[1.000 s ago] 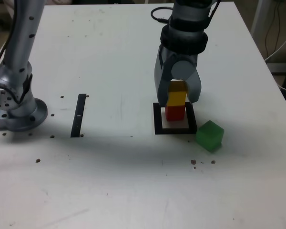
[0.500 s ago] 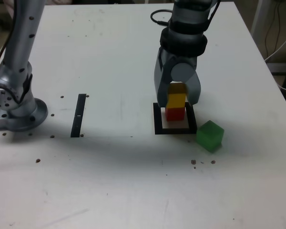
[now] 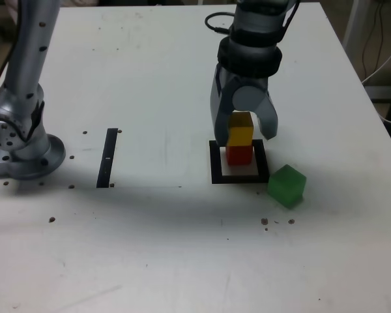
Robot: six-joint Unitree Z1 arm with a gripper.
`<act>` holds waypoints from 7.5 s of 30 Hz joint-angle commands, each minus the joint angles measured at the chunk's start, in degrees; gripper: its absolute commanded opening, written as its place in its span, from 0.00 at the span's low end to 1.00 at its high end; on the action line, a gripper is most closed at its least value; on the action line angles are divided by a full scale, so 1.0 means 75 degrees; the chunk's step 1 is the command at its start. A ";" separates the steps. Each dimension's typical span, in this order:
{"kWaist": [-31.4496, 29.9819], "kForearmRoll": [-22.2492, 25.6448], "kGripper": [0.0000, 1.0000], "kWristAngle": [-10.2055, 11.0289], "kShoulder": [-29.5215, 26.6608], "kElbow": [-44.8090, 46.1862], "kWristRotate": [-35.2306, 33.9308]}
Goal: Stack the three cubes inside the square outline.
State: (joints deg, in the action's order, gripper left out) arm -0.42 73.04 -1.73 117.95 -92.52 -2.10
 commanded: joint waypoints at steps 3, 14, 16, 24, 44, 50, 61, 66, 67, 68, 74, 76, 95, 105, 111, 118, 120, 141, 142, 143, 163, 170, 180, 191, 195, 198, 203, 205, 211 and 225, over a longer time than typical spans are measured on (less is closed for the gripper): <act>-0.0043 0.0062 0.99 0.0017 -0.0153 0.0091 0.0017; -0.0365 -0.0056 0.99 -0.0169 -0.0465 0.0218 -0.0004; -0.0394 -0.0105 0.99 -0.0174 -0.0520 0.0237 0.0002; -0.0453 -0.0200 0.99 -0.0106 -0.0610 0.0360 0.0024; -0.1482 -0.0463 0.99 0.0195 -0.1437 0.0513 -0.1679; -0.1974 -0.0606 0.99 -0.0150 -0.1318 0.0376 -0.3661; -0.2164 -0.0281 0.99 -0.0823 -0.0698 -0.0763 -0.6352; -0.2077 -0.0413 0.99 -0.0941 -0.0360 -0.0658 -0.6804; -0.2057 -0.0440 0.99 -0.0879 -0.0298 -0.0607 -0.6862; -0.2042 -0.0484 0.99 -0.0811 -0.0241 -0.0537 -0.6911; -0.1984 -0.1253 0.99 -0.0604 0.0056 0.0212 -0.7117; -0.1954 -0.1429 0.99 -0.0575 0.0160 0.0281 -0.7136; -0.1861 -0.1843 0.99 -0.0481 0.1025 -0.0085 -0.7103; -0.1661 -0.1963 0.97 -0.0309 0.1208 -0.0098 -0.7102; -0.1484 -0.1887 0.93 -0.0222 0.1219 -0.0118 -0.7034; -0.1374 -0.1830 0.86 -0.0293 0.1191 -0.0091 -0.6837; -0.1373 -0.1835 0.83 -0.0367 0.1179 -0.0081 -0.6774; -0.1457 -0.1937 0.34 0.0058 0.0909 0.0029 -0.6857; -0.1487 -0.1959 0.32 0.0118 0.0871 0.0056 -0.6868; -0.1519 -0.1989 0.31 0.0177 0.0833 0.0094 -0.6874; -0.1897 -0.2160 0.25 0.0447 0.0039 0.0327 -0.6595; -0.2025 -0.1434 0.25 0.0458 -0.0546 0.0138 -0.5876; -0.1722 0.0207 0.25 0.0364 -0.1003 -0.0624 -0.2786; -0.0835 0.1047 0.25 0.0656 -0.1020 -0.0682 -0.1059; -0.0569 0.1005 0.25 0.0832 -0.0923 -0.0575 -0.0807; -0.0393 0.0954 0.25 0.0883 -0.0877 -0.0501 -0.0644; -0.0142 0.0802 0.25 0.0870 -0.0782 -0.0400 -0.0394; -0.0073 0.0755 0.25 0.0859 -0.0757 -0.0358 -0.0320; -0.0025 0.0636 0.25 0.0730 -0.0706 -0.0306 -0.0252; 0.0037 0.0264 0.26 0.0845 -0.0657 -0.0218 -0.0253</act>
State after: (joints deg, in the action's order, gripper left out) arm -0.28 75.15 4.50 112.75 -94.26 -4.00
